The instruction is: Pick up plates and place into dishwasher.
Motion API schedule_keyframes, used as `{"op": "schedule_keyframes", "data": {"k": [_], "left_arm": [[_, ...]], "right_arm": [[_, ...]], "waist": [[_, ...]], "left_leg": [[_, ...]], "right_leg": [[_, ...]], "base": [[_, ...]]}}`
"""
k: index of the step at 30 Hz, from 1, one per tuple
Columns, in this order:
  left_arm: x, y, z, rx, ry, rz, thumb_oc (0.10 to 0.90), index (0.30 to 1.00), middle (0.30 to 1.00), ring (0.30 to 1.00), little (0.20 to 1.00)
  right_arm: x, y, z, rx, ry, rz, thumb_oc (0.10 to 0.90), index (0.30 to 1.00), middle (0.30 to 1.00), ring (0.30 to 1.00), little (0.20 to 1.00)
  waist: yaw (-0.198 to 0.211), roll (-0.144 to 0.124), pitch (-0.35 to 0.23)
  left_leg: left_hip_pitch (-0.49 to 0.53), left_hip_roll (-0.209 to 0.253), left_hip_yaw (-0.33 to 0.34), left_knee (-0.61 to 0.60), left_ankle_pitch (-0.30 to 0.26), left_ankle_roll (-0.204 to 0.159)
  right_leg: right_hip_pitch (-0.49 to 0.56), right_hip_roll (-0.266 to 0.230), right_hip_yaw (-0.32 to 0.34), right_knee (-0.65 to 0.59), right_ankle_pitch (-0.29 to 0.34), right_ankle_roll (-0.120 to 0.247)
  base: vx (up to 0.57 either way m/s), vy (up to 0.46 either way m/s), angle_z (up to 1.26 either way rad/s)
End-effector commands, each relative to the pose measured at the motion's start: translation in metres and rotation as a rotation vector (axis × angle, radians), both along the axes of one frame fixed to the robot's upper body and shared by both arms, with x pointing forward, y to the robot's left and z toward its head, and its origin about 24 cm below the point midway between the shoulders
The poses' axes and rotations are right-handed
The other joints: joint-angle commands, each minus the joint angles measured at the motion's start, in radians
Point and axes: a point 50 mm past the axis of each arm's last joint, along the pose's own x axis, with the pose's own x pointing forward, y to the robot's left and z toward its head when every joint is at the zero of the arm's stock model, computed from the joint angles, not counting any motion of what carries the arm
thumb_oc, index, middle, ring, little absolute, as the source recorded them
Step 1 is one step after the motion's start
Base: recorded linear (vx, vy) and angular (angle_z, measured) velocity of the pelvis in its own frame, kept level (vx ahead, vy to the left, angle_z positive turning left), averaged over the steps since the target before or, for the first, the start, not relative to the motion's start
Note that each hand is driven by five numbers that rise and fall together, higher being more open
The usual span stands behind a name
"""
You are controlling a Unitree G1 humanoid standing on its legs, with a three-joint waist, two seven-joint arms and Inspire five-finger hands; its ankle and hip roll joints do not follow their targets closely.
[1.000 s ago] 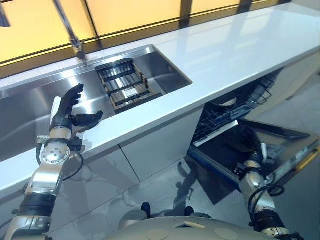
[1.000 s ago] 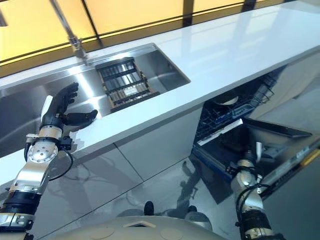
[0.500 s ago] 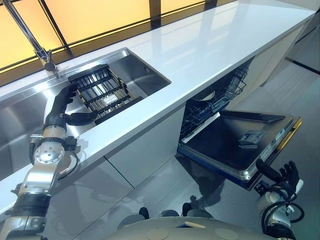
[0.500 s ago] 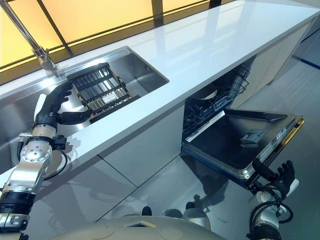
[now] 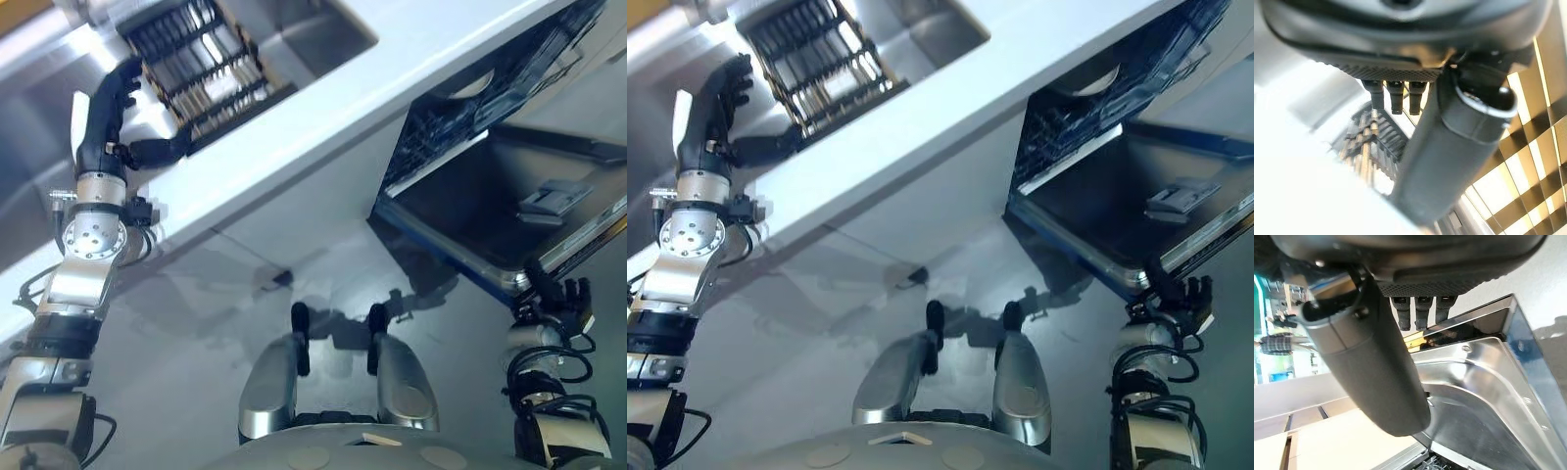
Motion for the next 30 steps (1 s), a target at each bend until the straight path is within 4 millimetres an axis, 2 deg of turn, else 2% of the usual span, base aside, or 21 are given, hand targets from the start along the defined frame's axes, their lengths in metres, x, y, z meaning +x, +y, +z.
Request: {"op": "schedule_keyframes", "data": {"k": [1,6,11,13,15,19,22,25,28,29,30], "left_arm": [[-0.004,-0.006,0.032,0.026,-0.177,0.0,0.8,0.9,0.9,0.9,0.9],[0.0,-0.009,0.041,0.026,-0.201,0.024,0.8,0.9,0.9,0.9,0.9],[0.001,-0.008,0.042,0.02,-0.206,0.037,0.8,0.9,0.9,0.9,0.9],[0.001,-0.007,0.043,0.02,-0.21,0.047,0.8,0.9,0.9,0.9,0.9],[0.0,-0.006,0.044,0.023,-0.213,0.05,0.8,0.9,0.9,0.9,0.9],[-0.002,-0.002,0.046,0.032,-0.216,0.051,0.8,0.9,0.9,0.9,0.9],[-0.003,-0.001,0.045,0.035,-0.211,0.053,0.8,0.9,0.9,0.9,0.9],[-0.004,0.002,0.041,0.037,-0.198,0.057,0.8,0.9,0.9,0.9,0.9],[-0.004,0.004,0.037,0.025,-0.192,0.067,0.8,0.9,0.9,0.9,0.9],[-0.004,0.004,0.036,0.024,-0.191,0.068,0.8,0.9,0.9,0.9,0.9],[-0.003,0.004,0.033,0.015,-0.187,0.068,0.8,0.9,0.9,0.9,0.9]], "right_arm": [[0.032,-0.009,0.05,-0.099,-0.297,0.154,0.8,0.9,0.9,0.9,0.9],[0.055,0.002,0.069,-0.055,-0.492,0.241,0.8,0.9,0.9,0.9,0.9],[0.073,0.016,0.086,-0.019,-0.679,0.37,0.8,0.9,0.9,0.9,0.9],[0.081,0.027,0.095,0.003,-0.794,0.497,0.8,0.9,0.9,0.9,0.9],[0.085,0.033,0.1,0.004,-0.84,0.564,0.8,0.9,0.9,0.9,0.9],[0.095,0.055,0.123,-0.046,-0.94,0.752,0.8,0.9,0.9,0.9,0.9],[0.101,0.079,0.149,-0.131,-1.022,0.906,0.8,0.9,0.9,0.9,0.9],[0.101,0.112,0.183,-0.23,-1.118,1.042,0.8,0.9,0.9,0.9,0.9],[0.094,0.156,0.223,-0.328,-1.242,1.198,0.8,0.9,0.9,0.9,0.9],[0.092,0.162,0.228,-0.331,-1.25,1.204,0.8,0.9,0.9,0.9,0.9],[0.086,0.179,0.242,-0.37,-1.294,1.258,0.8,0.9,0.9,0.9,0.9]], "waist": [[-0.004,0.016,-0.012],[0.001,0.021,0.02],[0.003,0.029,0.034],[0.004,0.031,0.034],[0.005,0.03,0.034],[0.009,0.018,0.034],[0.011,0.006,0.034],[0.015,-0.006,0.034],[0.018,-0.015,0.034],[0.018,-0.016,0.034],[0.02,-0.019,0.034]], "left_leg": [[-0.114,-0.067,-0.027,0.201,-0.159,0.022],[-0.22,-0.085,-0.023,0.291,-0.189,0.032],[-0.265,-0.095,-0.019,0.319,-0.19,0.036],[-0.285,-0.097,-0.017,0.333,-0.19,0.038],[-0.293,-0.098,-0.016,0.337,-0.191,0.039],[-0.31,-0.097,-0.013,0.354,-0.194,0.039],[-0.312,-0.094,-0.013,0.362,-0.198,0.041],[-0.301,-0.093,-0.013,0.356,-0.197,0.043],[-0.287,-0.093,-0.011,0.347,-0.196,0.047],[-0.284,-0.093,-0.01,0.346,-0.196,0.048],[-0.277,-0.095,-0.01,0.344,-0.196,0.049]], "right_leg": [[-0.041,0.018,-0.057,0.133,-0.128,-0.044],[-0.165,0.006,-0.055,0.265,-0.17,-0.053],[-0.223,0.001,-0.045,0.319,-0.184,-0.056],[-0.249,0.0,-0.039,0.342,-0.185,-0.055],[-0.258,0.0,-0.038,0.346,-0.185,-0.054],[-0.274,0.005,-0.037,0.355,-0.18,-0.05],[-0.271,0.007,-0.035,0.351,-0.176,-0.049],[-0.257,0.011,-0.032,0.336,-0.167,-0.045],[-0.242,0.015,-0.029,0.316,-0.158,-0.041],[-0.239,0.015,-0.029,0.314,-0.157,-0.041],[-0.232,0.016,-0.027,0.306,-0.152,-0.038]], "base": [[-0.11,-0.006,-0.04],[-0.08,-0.006,0.0],[-0.04,0.022,-0.01],[-0.02,0.036,-0.33],[-0.02,0.021,-0.25],[-0.01,0.015,0.14],[0.01,0.017,-0.21],[0.03,0.038,-0.03],[0.03,0.063,-0.13],[0.04,0.082,-0.22],[0.05,0.085,-0.22]]}}
